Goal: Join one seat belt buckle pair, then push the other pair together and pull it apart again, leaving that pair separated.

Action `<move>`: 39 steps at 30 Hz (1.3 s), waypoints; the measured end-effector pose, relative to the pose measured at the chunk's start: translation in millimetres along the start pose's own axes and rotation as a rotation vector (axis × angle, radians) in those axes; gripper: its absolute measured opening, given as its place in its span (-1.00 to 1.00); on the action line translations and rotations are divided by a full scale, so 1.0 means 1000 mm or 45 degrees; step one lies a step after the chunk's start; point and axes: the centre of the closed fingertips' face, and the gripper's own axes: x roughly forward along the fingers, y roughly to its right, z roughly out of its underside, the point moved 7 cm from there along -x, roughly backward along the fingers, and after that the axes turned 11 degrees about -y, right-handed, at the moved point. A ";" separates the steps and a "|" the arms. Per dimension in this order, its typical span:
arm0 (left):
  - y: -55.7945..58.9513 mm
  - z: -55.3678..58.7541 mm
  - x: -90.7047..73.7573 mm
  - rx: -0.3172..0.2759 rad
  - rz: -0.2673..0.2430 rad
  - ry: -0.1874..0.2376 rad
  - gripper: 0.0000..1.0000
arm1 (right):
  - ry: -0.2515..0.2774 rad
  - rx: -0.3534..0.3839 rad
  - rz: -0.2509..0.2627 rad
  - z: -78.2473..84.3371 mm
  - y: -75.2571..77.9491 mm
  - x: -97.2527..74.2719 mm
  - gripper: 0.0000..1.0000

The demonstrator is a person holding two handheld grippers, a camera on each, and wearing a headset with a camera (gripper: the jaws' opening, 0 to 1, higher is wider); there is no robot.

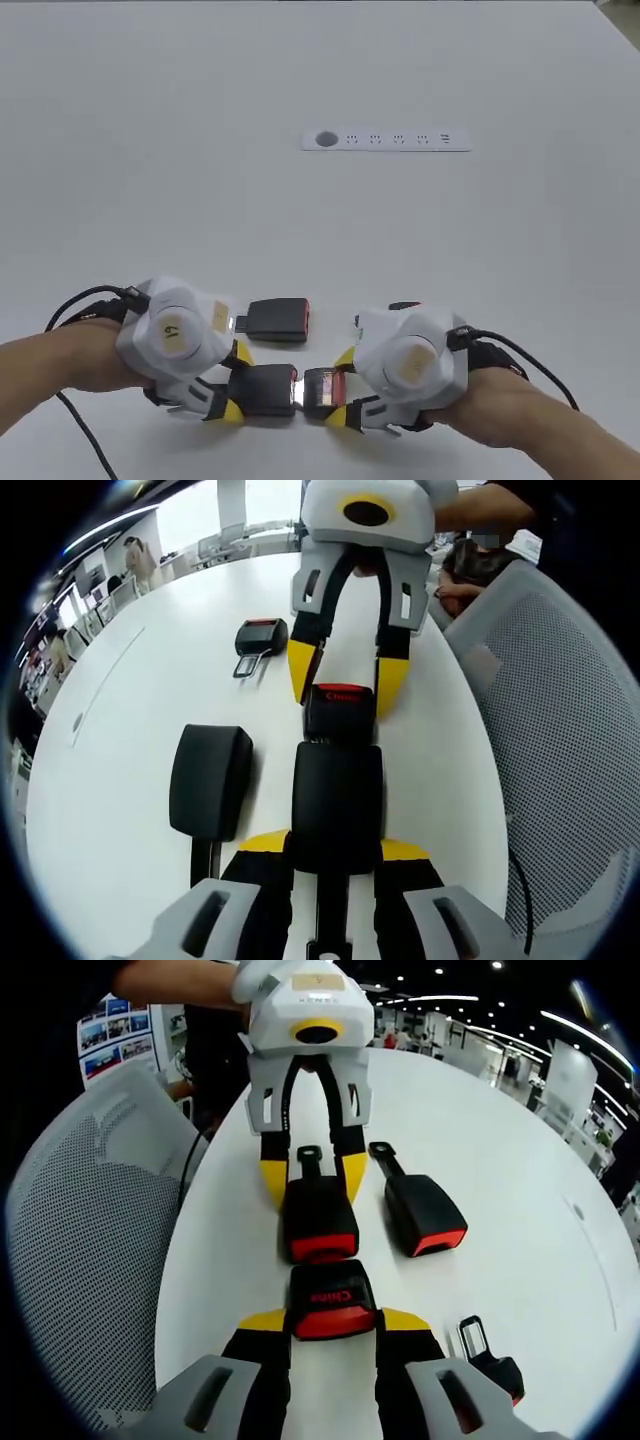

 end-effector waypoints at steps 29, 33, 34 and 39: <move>0.004 -0.003 -0.001 0.038 -0.040 -0.049 -0.37 | 0.011 -0.022 0.005 0.000 0.001 -0.002 -0.44; 0.005 -0.002 -0.002 0.063 -0.029 -0.056 -0.36 | -0.005 -0.050 0.000 -0.001 0.002 -0.006 -0.44; 0.004 -0.002 -0.002 0.060 -0.033 -0.035 -0.36 | 0.005 -0.045 0.001 0.001 0.002 -0.006 -0.44; 0.004 -0.002 -0.001 0.044 -0.024 -0.030 -0.36 | 0.001 -0.018 -0.027 0.002 -0.002 -0.008 -0.42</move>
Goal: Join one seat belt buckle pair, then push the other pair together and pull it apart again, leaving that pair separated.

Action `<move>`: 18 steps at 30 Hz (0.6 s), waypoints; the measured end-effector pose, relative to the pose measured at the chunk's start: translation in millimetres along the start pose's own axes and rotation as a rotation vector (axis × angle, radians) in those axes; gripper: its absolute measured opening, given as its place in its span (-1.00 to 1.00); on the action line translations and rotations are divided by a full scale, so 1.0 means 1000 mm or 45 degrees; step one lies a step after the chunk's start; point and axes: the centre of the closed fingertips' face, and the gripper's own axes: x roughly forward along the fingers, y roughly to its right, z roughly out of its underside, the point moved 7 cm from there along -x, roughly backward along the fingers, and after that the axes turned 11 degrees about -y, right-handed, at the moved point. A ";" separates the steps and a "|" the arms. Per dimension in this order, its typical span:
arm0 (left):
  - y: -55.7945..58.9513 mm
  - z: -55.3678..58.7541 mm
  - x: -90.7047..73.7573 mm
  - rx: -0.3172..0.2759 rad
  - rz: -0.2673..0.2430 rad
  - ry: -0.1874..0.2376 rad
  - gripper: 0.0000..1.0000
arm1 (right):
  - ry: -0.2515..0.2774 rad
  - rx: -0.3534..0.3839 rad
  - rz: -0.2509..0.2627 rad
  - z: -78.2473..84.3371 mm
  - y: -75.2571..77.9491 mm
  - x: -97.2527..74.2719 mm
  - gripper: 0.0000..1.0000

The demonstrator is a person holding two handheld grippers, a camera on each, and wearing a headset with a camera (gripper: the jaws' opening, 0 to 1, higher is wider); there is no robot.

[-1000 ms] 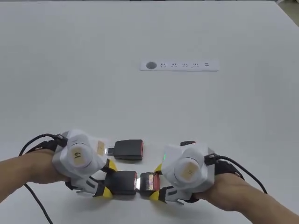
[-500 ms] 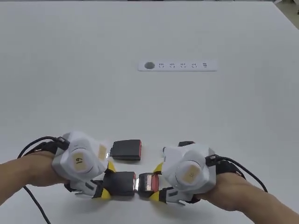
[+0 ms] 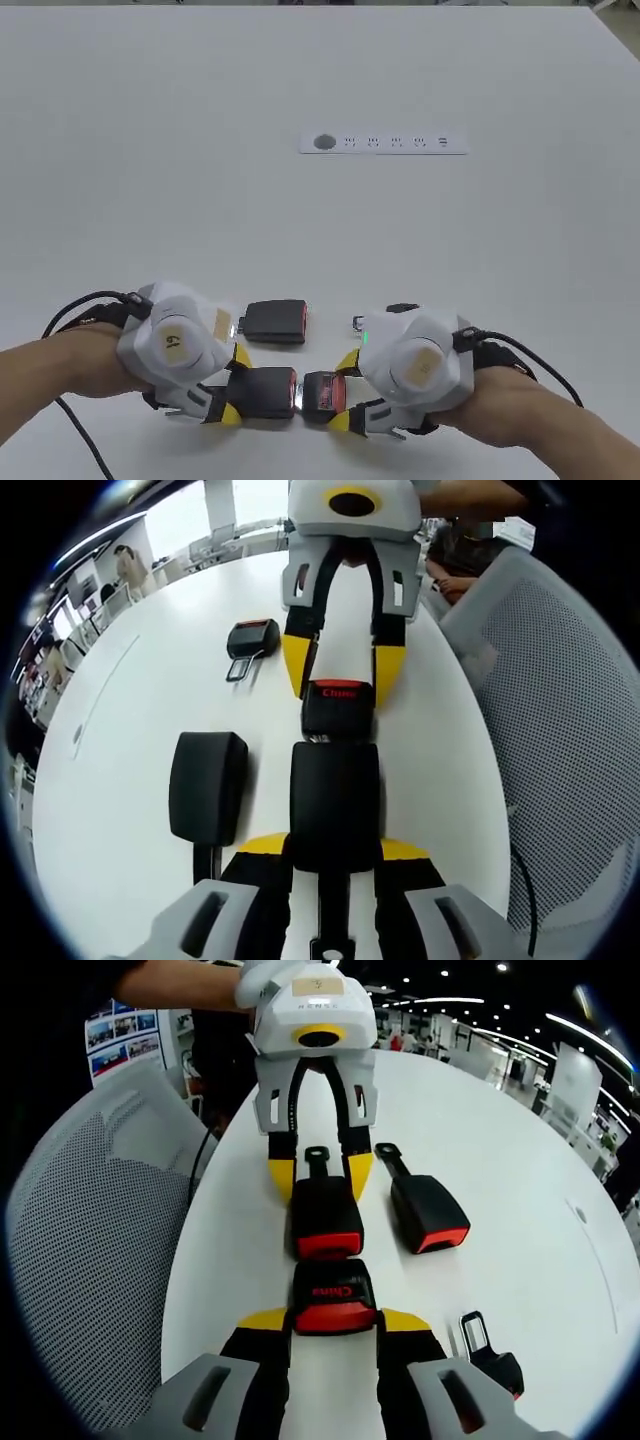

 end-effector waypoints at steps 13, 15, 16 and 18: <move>-0.002 0.003 -0.002 0.013 -0.024 -0.018 -0.28 | 0.020 -0.016 0.018 -0.003 -0.002 -0.003 -0.37; -0.003 0.002 -0.004 0.005 -0.028 -0.012 -0.27 | 0.018 -0.024 0.021 -0.003 -0.001 -0.003 -0.34; -0.003 0.000 -0.006 -0.001 -0.030 -0.004 -0.26 | 0.017 -0.030 0.024 -0.004 -0.001 -0.004 -0.33; -0.003 -0.002 -0.011 -0.006 -0.036 0.004 -0.25 | 0.018 -0.033 0.030 -0.003 0.001 -0.006 -0.30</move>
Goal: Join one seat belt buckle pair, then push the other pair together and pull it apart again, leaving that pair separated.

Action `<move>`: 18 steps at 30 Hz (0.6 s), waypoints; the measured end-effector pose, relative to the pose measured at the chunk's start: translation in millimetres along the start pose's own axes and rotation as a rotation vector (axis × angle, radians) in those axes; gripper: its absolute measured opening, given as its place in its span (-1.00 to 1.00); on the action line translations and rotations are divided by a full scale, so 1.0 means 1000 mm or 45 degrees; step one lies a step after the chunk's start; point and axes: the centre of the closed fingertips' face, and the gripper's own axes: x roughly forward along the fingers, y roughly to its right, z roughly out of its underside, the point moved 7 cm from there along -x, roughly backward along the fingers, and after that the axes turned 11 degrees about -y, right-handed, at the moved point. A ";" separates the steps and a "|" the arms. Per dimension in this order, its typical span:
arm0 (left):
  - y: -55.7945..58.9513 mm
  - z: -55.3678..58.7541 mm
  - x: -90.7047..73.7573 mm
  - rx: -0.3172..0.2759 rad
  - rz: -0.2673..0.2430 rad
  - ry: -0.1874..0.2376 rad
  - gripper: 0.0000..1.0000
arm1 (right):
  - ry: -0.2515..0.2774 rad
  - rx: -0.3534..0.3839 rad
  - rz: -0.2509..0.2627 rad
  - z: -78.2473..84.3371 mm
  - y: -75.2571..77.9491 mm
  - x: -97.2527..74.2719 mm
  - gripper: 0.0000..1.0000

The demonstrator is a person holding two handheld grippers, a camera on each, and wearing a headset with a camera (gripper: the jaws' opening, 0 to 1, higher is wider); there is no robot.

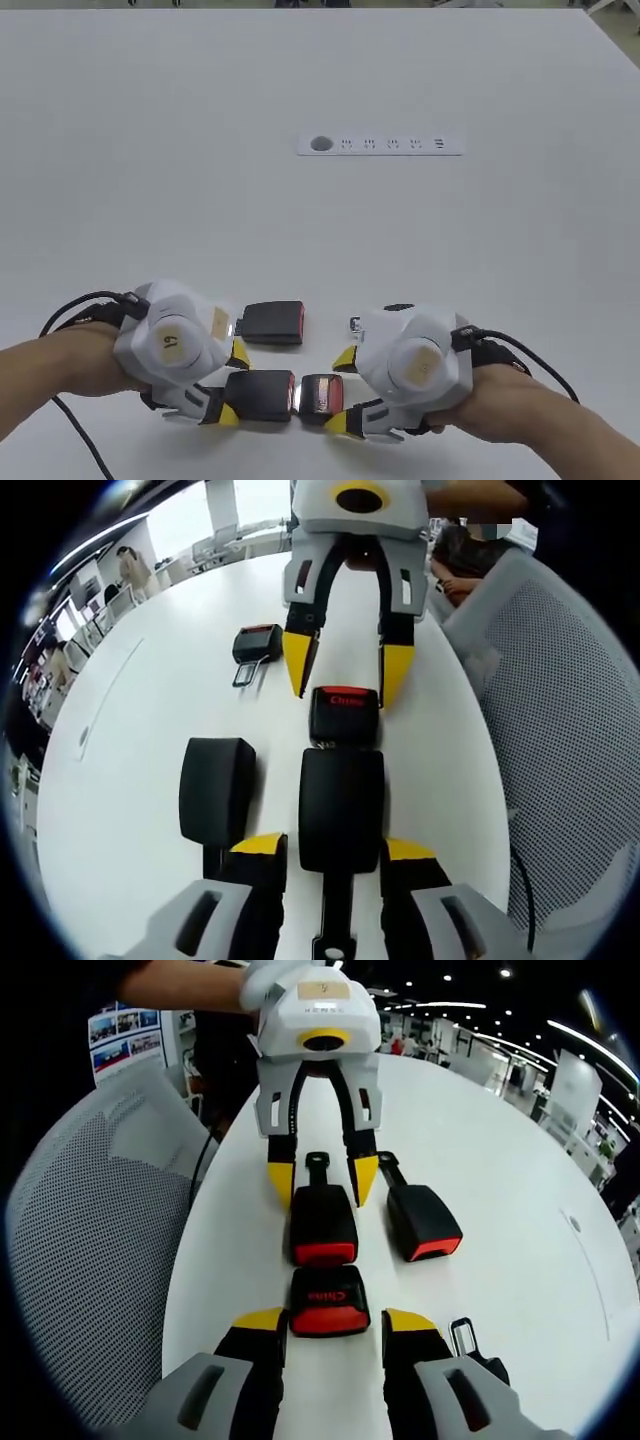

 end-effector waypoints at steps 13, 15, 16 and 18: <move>-0.004 -0.007 -0.022 -0.058 -0.026 0.050 -0.17 | 0.008 0.027 0.059 0.004 0.013 -0.022 -0.17; -0.006 -0.005 -0.022 -0.067 -0.034 0.054 -0.16 | 0.010 0.033 0.070 0.004 0.017 -0.026 -0.15; -0.007 -0.006 -0.023 -0.074 -0.038 0.057 -0.16 | 0.012 0.035 0.076 0.004 0.019 -0.028 -0.15; -0.009 -0.006 -0.026 -0.090 -0.046 0.068 -0.15 | 0.016 0.042 0.086 0.005 0.023 -0.031 -0.15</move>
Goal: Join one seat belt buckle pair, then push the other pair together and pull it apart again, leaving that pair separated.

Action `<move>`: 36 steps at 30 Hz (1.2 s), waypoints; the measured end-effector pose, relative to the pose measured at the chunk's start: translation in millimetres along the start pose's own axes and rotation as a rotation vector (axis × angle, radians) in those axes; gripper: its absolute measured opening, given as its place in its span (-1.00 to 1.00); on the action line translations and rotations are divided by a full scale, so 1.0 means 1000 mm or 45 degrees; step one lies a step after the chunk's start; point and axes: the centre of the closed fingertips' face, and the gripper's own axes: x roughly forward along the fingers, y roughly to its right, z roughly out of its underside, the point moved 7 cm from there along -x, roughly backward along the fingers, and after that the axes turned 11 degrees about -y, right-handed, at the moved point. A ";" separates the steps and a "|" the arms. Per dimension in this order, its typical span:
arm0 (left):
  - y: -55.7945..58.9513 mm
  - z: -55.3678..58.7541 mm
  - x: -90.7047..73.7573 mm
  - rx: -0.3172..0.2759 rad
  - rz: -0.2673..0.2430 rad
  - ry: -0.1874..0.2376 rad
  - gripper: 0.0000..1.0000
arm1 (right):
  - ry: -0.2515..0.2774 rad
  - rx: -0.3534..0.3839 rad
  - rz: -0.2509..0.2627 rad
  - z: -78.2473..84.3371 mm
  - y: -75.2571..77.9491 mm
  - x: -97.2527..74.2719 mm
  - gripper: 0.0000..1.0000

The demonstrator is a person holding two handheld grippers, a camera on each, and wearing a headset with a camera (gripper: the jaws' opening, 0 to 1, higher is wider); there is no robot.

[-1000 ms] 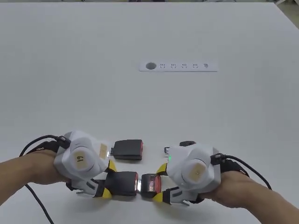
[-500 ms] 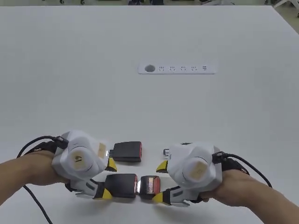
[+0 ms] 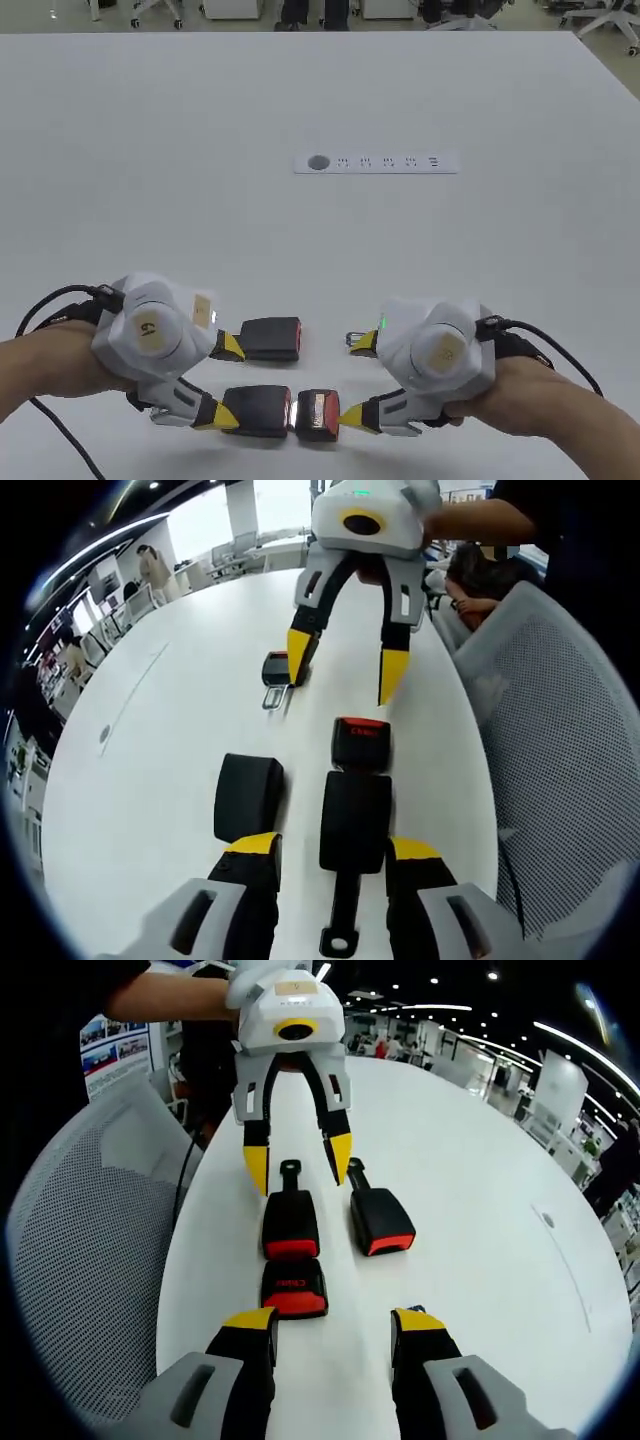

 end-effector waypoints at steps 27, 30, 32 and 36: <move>-0.051 -0.010 -0.002 -0.085 -0.038 0.040 -0.10 | -0.042 0.053 0.093 0.031 0.051 -0.018 -0.13; -0.054 -0.011 0.003 -0.076 -0.024 0.024 -0.11 | -0.045 0.030 0.091 0.034 0.055 -0.017 -0.16; -0.057 -0.009 0.009 -0.062 -0.011 0.005 -0.11 | -0.062 0.010 0.084 0.038 0.058 -0.016 -0.16; -0.061 -0.008 0.016 -0.049 0.010 -0.021 -0.13 | -0.092 -0.017 0.066 0.044 0.061 -0.015 -0.20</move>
